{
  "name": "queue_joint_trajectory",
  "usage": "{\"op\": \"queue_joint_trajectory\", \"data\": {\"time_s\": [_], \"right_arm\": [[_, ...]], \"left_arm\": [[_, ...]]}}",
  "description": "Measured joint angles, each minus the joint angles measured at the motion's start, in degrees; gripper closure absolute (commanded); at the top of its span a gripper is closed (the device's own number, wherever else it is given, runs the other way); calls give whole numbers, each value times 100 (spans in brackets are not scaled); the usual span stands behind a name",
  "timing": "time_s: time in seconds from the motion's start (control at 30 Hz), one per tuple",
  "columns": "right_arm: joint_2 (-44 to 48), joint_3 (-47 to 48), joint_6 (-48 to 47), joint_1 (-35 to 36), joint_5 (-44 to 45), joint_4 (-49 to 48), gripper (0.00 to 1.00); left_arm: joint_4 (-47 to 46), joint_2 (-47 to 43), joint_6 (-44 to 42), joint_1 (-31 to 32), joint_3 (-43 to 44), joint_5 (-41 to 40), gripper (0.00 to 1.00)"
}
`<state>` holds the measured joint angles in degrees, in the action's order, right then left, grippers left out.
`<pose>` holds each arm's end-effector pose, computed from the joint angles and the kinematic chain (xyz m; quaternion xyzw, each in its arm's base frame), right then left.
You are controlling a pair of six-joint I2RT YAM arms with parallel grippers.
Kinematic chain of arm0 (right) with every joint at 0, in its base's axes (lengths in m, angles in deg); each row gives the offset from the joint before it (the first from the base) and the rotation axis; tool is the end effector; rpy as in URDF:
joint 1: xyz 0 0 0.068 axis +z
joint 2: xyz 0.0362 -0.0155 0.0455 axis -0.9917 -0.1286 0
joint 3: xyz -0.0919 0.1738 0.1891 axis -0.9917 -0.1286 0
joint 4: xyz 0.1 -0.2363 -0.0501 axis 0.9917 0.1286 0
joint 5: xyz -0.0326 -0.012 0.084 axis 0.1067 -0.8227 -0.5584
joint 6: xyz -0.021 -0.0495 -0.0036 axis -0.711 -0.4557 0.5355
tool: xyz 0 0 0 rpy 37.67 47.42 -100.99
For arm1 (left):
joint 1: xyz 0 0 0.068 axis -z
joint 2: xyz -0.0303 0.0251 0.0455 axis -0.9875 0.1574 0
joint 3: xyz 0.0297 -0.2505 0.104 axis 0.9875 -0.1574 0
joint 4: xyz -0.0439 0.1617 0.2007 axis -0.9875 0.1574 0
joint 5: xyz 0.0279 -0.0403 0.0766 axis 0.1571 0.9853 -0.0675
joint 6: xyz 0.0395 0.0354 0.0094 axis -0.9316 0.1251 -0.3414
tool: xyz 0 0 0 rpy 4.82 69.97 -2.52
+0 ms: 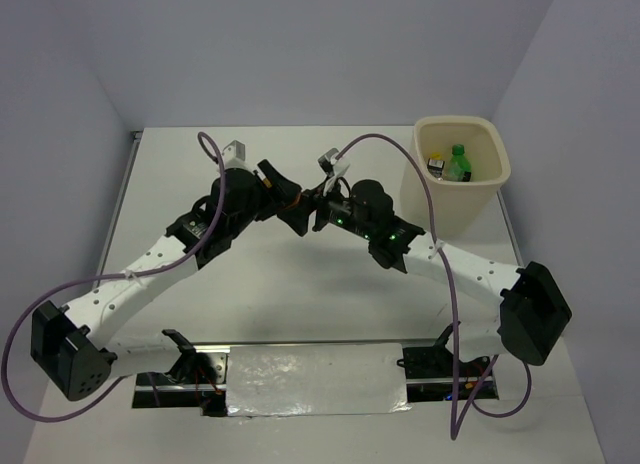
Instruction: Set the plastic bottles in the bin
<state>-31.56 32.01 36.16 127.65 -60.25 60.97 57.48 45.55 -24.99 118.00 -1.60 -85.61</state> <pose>0.2204 0.2298 0.3144 -0.2379 0.6940 0.4052 0.5455 0.2277 -0.1599 0.3498 -0.2319 0.7740 -0.3572 0.4686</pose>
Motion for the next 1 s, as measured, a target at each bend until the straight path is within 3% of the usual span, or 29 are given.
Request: {"op": "queue_joint_trajectory", "data": {"time_s": [0.03, 0.33, 0.57, 0.77, 0.87, 0.93, 0.97, 1.0], "right_arm": [[0, 17, 33, 22, 4, 37, 69], [20, 44, 52, -369, 678, 813, 72], [625, 177, -39, -1561, 691, 1665, 69], [1263, 1095, -245, -2837, 1110, 2363, 65], [1497, 1307, -302, -3453, 1259, 2549, 59], [1556, 1344, -313, -3860, 1340, 2693, 48], [1550, 1346, -313, -4028, 1377, 2776, 42], [1517, 1346, -308, -4172, 1399, 2881, 24]], "left_arm": [[-28, -42, 33, 2, -22, -28, 1], [304, -284, -245, -136, 201, -251, 1], [540, -369, -535, -1613, 321, 186, 1], [1115, -542, -898, -2752, 55, 203, 1], [1401, -730, -1008, -3021, -186, 39, 1], [1554, -914, -1102, -3171, -396, -63, 1], [1624, -997, -1121, -3235, -481, -90, 1], [1685, -1062, -1132, -3289, -540, -111, 1]]}}
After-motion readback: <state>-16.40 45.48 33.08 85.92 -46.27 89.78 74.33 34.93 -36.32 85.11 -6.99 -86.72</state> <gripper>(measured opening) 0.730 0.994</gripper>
